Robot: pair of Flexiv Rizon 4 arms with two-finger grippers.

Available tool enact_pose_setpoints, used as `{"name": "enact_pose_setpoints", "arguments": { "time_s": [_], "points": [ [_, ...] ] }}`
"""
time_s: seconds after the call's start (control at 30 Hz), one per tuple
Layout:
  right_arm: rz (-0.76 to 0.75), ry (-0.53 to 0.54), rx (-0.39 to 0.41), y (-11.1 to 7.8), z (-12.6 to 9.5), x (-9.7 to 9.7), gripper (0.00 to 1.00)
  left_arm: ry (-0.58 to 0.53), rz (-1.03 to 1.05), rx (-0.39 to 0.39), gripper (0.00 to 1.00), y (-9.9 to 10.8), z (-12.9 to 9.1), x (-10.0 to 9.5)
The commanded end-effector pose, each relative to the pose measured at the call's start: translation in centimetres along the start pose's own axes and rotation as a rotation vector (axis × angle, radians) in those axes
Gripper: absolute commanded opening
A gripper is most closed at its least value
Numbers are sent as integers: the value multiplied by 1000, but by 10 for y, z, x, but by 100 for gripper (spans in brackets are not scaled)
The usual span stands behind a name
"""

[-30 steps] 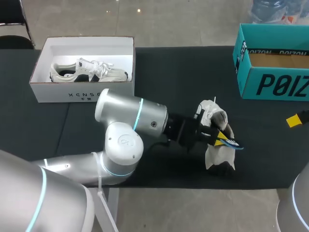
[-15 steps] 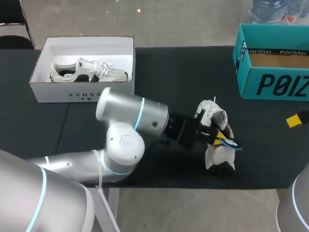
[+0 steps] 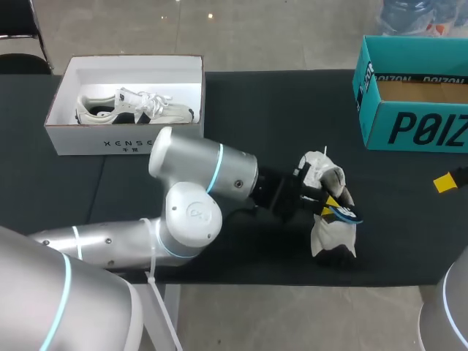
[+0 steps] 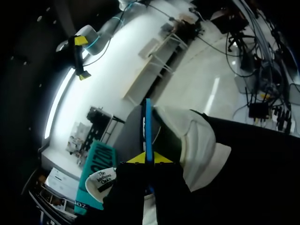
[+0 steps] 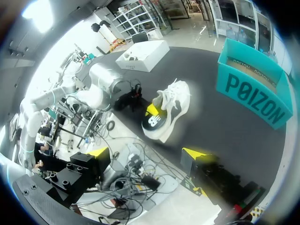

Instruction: Take the shoe out of the shoebox, open the shoe tongue, remove and reinsert the insole, then place the shoe into the shoebox

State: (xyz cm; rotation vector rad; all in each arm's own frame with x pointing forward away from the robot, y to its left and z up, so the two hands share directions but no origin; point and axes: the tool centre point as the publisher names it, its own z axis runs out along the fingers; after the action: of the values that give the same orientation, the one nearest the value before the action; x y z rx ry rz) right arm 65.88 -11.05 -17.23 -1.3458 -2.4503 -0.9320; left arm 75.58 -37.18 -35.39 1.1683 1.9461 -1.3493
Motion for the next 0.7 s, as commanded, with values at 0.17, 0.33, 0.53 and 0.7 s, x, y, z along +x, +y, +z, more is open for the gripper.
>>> {"name": "enact_pose_setpoints", "arguments": {
  "time_s": [0.17,0.33,0.53,0.7],
  "points": [
    [0,-2,1,-1,0,0,100,8,-11,8,39,-7,-1,-5],
    [0,-2,1,-1,0,0,100,6,-8,12,42,-9,-6,-8],
    [0,-2,1,-1,0,0,100,0,-8,20,36,-13,-8,-10],
    [0,-2,1,-1,0,0,100,-4,-4,46,29,-23,-8,-10]
  ]
}}
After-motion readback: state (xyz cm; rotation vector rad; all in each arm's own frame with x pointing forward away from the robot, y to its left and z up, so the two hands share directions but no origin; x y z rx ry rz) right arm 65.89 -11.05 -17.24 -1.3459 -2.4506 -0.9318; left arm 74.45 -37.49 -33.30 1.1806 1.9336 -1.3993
